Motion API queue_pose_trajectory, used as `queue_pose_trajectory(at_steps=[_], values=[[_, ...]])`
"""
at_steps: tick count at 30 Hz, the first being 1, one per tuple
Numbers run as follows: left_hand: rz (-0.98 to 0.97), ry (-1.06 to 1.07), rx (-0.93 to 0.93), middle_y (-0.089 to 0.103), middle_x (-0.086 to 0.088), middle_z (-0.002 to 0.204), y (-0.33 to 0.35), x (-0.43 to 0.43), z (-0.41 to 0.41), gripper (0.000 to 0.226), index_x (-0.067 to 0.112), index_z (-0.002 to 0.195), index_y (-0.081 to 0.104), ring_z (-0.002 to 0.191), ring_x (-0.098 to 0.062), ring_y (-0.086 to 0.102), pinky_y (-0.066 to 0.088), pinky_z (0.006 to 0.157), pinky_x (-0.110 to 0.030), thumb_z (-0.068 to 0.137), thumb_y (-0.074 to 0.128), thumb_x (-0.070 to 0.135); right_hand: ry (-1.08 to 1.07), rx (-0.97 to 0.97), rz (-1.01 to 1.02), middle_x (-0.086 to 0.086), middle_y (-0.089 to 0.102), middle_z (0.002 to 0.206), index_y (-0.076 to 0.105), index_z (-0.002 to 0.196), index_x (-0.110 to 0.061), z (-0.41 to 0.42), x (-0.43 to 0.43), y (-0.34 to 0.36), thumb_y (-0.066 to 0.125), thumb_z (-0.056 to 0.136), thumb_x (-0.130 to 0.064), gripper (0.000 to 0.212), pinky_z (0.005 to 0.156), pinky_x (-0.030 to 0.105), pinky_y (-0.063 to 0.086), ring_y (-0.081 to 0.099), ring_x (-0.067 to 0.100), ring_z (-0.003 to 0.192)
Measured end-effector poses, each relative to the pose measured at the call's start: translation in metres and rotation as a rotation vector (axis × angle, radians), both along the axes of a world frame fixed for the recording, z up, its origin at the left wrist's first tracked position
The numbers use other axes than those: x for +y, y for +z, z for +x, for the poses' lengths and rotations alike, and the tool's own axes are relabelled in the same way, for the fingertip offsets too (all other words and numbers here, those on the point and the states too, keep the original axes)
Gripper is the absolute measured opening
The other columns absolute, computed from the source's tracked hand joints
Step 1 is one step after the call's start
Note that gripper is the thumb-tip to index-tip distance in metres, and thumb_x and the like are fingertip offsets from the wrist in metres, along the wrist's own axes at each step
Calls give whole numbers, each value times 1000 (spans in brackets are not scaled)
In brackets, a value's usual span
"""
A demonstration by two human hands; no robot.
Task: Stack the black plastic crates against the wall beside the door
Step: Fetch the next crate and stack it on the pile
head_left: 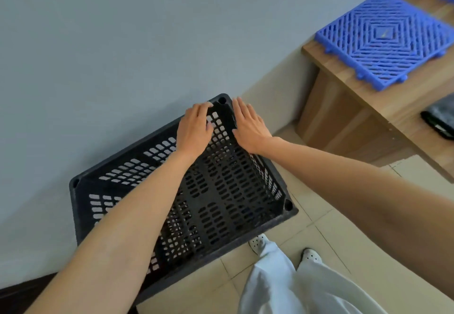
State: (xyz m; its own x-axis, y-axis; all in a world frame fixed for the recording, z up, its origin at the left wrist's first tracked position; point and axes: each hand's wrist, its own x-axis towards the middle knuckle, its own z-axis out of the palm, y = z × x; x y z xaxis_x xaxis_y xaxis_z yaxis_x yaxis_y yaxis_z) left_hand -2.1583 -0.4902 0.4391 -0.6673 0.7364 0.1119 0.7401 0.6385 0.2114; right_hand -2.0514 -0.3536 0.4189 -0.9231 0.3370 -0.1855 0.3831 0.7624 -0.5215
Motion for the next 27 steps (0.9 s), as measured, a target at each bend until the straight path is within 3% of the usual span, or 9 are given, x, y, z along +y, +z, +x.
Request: queue_pose_trajectory(at_steps=[5, 9, 15, 18, 22, 24, 27], values=[[-153, -184, -18, 43, -10, 142, -18, 17, -46, 67, 14, 146, 31, 125, -29, 48, 43, 101, -41, 88, 64, 22, -26, 54, 10, 7, -3, 162, -10, 153, -12, -34, 2, -3, 45, 93, -7, 82, 117, 44, 25, 12, 32, 147], [-251, -223, -46, 48, -13, 138, -28, 19, -57, 78, 15, 149, 20, 117, -33, 54, 48, 90, -44, 86, 66, 26, -27, 96, 23, 7, 8, 161, -7, 154, -13, -39, 2, -8, 51, 91, -1, 86, 110, 39, 37, 32, 32, 139], [-328, -252, -104, 41, -14, 143, -26, 23, -61, 85, 16, 152, 11, 124, -33, 48, 45, 97, -44, 85, 64, 22, -61, 48, 38, 1, 11, 160, -10, 153, -23, -39, -2, -4, 52, 90, -10, 89, 92, 43, 52, 41, 32, 132], [-392, -239, -239, 32, -14, 150, -16, 27, -65, 88, 20, 153, 5, 134, -33, 39, 37, 106, -48, 86, 62, 21, -39, -44, -5, 3, 7, 160, -14, 152, -27, -42, 1, 4, 52, 89, -16, 91, 98, 48, 48, 33, 35, 136], [-377, -81, -328, 26, -11, 155, -4, 6, -59, 81, 27, 153, 5, 139, -33, 32, 29, 111, -53, 91, 57, 24, 1, -193, -117, 6, -1, 161, -15, 151, -29, -44, 10, 18, 51, 89, -16, 92, 114, 57, 24, 6, 35, 146], [-314, 18, -296, 25, -11, 155, 1, -25, -54, 76, 25, 153, 10, 140, -32, 30, 27, 114, -53, 92, 56, 23, 1, -149, -108, 8, 0, 161, -6, 153, -24, -43, 11, 23, 50, 91, -17, 84, 116, 56, 19, 1, 34, 147], [-207, 188, -204, 23, -8, 155, 8, -83, -45, 69, 22, 152, 19, 142, -30, 27, 27, 116, -50, 93, 55, 19, 123, 0, 97, 7, 5, 161, 9, 152, -18, -46, 5, 30, 45, 92, -10, 71, 117, 49, 13, 1, 31, 148]])
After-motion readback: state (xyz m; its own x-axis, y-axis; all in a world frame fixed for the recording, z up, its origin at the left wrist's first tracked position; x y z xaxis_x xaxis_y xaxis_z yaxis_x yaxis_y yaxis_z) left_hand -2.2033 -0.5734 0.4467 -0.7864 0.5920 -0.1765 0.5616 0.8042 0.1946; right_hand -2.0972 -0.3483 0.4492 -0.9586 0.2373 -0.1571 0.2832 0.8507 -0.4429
